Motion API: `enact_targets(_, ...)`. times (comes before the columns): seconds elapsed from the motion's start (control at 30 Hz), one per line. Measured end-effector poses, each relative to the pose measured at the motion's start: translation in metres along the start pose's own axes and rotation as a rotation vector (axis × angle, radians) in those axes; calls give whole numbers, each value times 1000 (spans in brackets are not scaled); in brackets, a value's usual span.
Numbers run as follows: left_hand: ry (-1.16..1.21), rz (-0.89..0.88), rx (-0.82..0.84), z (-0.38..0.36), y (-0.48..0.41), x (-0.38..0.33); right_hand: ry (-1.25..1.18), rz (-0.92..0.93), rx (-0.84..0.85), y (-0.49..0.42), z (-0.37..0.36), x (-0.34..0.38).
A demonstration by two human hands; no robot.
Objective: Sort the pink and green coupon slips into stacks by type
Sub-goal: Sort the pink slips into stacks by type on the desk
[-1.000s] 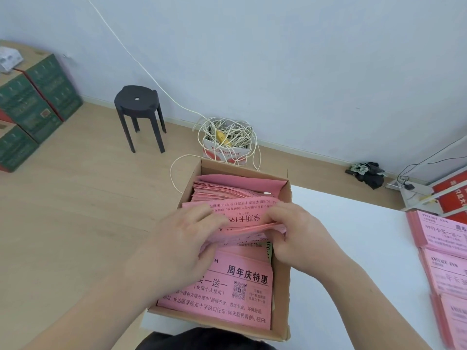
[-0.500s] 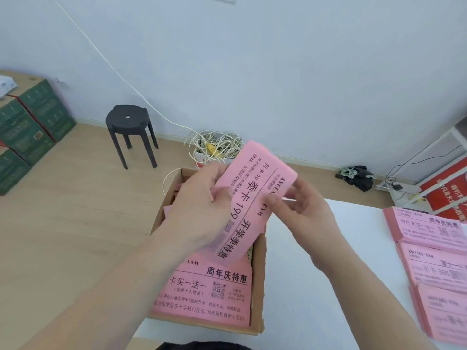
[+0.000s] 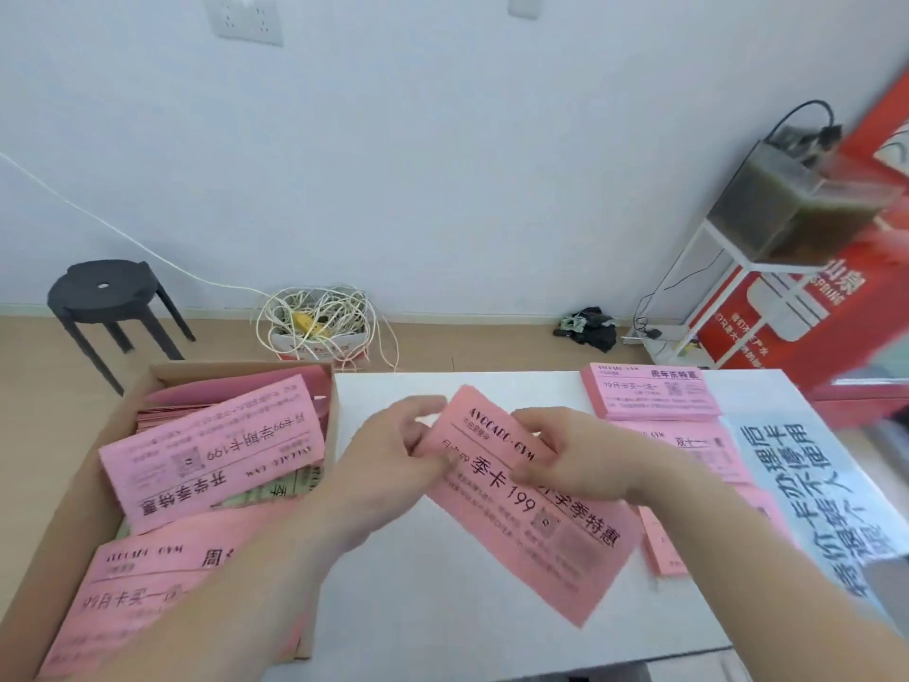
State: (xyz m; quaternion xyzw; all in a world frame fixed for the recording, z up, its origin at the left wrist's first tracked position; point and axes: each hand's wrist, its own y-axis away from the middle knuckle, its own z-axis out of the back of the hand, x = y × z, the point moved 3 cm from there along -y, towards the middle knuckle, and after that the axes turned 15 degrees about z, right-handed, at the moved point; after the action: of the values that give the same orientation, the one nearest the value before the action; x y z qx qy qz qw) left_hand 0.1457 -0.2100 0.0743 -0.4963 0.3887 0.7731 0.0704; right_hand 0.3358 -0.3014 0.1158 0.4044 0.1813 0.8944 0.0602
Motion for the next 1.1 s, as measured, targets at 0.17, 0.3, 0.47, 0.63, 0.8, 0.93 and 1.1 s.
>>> enact_targets(0.17, 103, 146, -60, -36, -8, 51, 302, -105, -179, -10, -18, -42)
enact_targets(0.3, 123, 157, -196, -46, -13, 95, 494, -105, -159, -8, -53, -73)
enact_targets(0.47, 28, 100, -307, -51, -16, 113, 395, -110, -242, 10, -62, -103)
enact_targets(0.63, 24, 33, -357, -54, -16, 115, 538, 57, -382, 13, -50, -102)
enact_targets(0.8, -38, 78, -346, -62, -22, 129, 63, 61, -531, 7, -72, -123)
enact_targets(0.93, -36, 104, -314, -64, -28, 120, 17, 11, -609, 1, -68, -123)
enact_targets(1.1, -56, 171, -270, -58, -32, 126, 194, -102, -506, -9, -68, -124)
